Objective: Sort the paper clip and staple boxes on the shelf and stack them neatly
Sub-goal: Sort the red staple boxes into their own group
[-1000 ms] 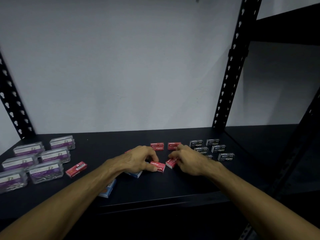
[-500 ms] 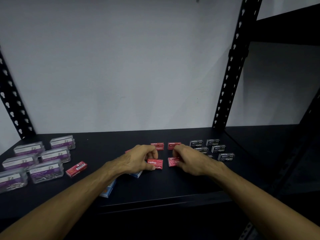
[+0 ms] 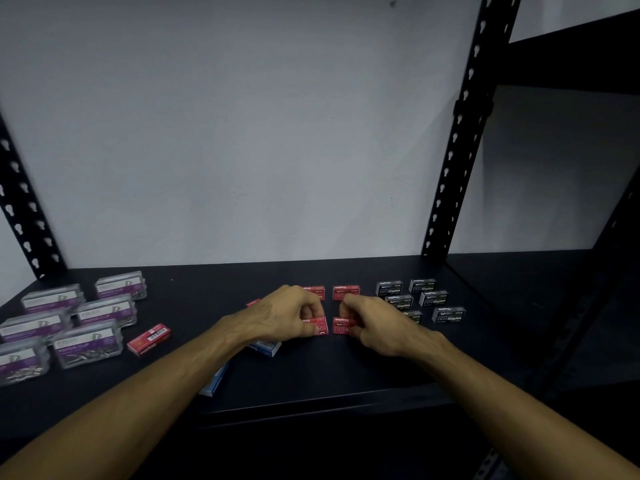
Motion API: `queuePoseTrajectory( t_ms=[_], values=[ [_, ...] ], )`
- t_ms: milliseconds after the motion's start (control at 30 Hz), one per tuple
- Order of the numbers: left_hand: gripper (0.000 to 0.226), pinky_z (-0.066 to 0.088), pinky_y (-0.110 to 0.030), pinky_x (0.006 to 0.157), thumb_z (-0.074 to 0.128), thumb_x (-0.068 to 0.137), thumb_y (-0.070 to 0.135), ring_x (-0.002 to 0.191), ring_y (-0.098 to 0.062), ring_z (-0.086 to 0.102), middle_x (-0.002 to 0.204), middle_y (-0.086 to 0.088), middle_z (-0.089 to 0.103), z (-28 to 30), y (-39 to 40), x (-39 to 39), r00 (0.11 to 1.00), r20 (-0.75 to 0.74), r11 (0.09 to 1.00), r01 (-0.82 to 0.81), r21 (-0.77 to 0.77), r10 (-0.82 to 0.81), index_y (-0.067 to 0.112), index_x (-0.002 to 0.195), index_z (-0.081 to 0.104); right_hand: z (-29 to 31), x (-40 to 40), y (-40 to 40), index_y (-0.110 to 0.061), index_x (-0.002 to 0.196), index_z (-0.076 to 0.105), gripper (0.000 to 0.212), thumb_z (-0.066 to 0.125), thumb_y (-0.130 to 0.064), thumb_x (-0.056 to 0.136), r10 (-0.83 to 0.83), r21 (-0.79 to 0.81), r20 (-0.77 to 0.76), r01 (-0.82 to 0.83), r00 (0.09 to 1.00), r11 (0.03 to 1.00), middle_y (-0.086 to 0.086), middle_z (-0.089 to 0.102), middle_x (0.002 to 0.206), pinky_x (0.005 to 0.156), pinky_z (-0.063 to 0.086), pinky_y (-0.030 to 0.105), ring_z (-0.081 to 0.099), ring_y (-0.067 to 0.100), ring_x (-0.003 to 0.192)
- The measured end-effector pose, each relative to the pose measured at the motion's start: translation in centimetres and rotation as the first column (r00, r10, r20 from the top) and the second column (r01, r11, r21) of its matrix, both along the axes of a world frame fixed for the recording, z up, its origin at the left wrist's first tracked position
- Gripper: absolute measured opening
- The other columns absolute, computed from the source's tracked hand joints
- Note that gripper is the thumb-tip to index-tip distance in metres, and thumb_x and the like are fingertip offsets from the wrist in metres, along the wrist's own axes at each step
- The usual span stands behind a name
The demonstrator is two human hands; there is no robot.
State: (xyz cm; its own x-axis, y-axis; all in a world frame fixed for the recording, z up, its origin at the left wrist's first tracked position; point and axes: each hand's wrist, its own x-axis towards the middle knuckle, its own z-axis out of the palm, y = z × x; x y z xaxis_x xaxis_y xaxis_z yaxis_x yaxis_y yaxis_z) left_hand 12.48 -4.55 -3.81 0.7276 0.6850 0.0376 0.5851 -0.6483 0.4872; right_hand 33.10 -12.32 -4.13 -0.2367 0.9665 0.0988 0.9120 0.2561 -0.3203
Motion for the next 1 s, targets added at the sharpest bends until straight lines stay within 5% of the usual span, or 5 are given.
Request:
queuePoseTrajectory(
  t_ms=[400, 567, 1000],
  values=[
    [0.028, 0.055, -0.018, 0.066, 0.073, 0.086, 0.013, 0.074, -0.005, 0.066, 0.090, 0.007, 0.064, -0.8, 0.2, -0.8, 0.973, 0.225, 0.999, -0.051, -0.009, 0.051, 0.031, 0.102, 0.059, -0.4, 0.2, 0.2, -0.023, 0.090, 0.049, 0.019, 0.061, -0.009, 0.086, 0.007, 0.021, 0.023, -0.008, 1.000, 1.000, -0.009, 0.054, 0.081, 0.059, 0.036, 0.024, 0.050, 0.009, 0.070],
    [0.043, 0.055, -0.019, 0.066, 0.067, 0.090, 0.014, 0.069, -0.004, 0.066, 0.083, 0.008, 0.066, -0.8, 0.3, -1.5, 0.996, 0.086, 0.999, -0.028, 0.043, 0.024, 0.038, 0.125, 0.059, -0.3, 0.1, 0.1, -0.024, 0.090, 0.049, 0.020, 0.062, -0.009, 0.087, 0.013, 0.021, 0.020, -0.013, 1.000, 1.000, -0.009, 0.055, 0.082, 0.060, 0.035, 0.023, 0.050, 0.008, 0.071],
    [0.020, 0.047, -0.013, 0.059, 0.079, 0.082, 0.021, 0.064, 0.007, 0.061, 0.094, 0.009, 0.070, -0.5, 0.0, -1.6, 0.979, 0.176, 0.995, -0.100, -0.029, 0.104, 0.030, 0.087, 0.062, -0.3, 0.0, -0.1, -0.026, 0.086, 0.046, 0.021, 0.060, -0.010, 0.088, 0.013, 0.038, 0.049, -0.015, 0.999, 0.999, -0.010, 0.053, 0.082, 0.061, 0.037, 0.024, 0.050, 0.010, 0.073]
  ],
)
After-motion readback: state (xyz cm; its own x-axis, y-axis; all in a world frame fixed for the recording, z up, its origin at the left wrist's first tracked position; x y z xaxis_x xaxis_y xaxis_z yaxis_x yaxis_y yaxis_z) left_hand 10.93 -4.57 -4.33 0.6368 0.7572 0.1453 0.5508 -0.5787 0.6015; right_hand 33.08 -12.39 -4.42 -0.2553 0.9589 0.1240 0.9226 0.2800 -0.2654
